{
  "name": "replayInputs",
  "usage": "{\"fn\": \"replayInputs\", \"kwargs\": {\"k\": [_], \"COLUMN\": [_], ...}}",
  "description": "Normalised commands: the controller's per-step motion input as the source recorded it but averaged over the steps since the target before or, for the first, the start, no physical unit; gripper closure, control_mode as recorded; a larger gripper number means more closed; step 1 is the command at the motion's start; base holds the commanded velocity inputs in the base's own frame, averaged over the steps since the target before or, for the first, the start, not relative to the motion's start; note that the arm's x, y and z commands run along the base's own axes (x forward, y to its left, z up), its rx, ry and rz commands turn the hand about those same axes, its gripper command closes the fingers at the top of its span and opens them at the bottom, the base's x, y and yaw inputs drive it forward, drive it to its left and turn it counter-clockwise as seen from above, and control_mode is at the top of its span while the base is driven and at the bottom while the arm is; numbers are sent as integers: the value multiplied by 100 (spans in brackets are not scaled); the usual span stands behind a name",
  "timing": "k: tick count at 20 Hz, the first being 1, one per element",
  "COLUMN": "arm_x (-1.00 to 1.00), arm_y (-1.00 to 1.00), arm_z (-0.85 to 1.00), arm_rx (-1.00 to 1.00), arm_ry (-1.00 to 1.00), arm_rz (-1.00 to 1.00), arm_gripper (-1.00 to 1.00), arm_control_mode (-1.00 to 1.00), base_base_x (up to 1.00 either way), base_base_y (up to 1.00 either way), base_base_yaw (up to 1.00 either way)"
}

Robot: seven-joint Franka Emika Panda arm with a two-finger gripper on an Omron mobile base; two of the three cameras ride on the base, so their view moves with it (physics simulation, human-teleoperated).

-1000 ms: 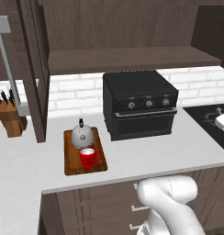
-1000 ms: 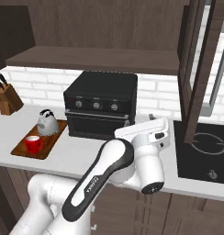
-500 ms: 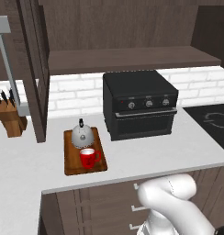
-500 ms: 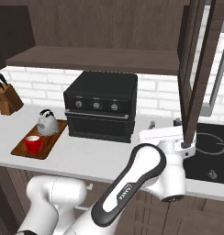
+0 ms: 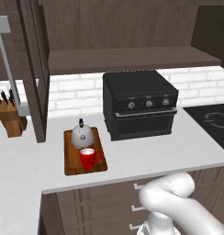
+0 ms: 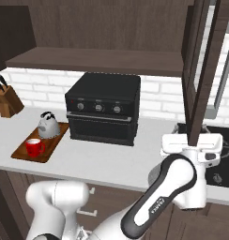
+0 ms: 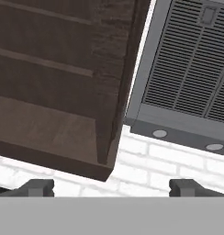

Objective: Pick the kettle from the counter and place it on the tray. Then pick the mug from the cabinet and place it on the tray. Then close the cabinet doors.

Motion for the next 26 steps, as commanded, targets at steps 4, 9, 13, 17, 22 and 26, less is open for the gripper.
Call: {"fn": "replayInputs", "kwargs": {"k": [4,9,13,17,22,26], "arm_x": [0,0,0,0,0,-1], "arm_y": [-43,-23,-14,-3,1,9], "arm_z": [15,29,30,25,15,15], "arm_rx": [0,0,-1,-7,-13,-18], "arm_ry": [-9,-8,-7,-8,-16,-26], "arm_rz": [-7,-1,0,0,1,4], "arm_gripper": [-100,-100,-100,-100,-100,-100], "arm_control_mode": [-100,-100,-100,-100,-100,-100], "base_base_x": [0,0,0,0,0,0], "base_base_y": [0,0,0,0,0,0], "base_base_yaw": [0,0,0,0,0,0]}}
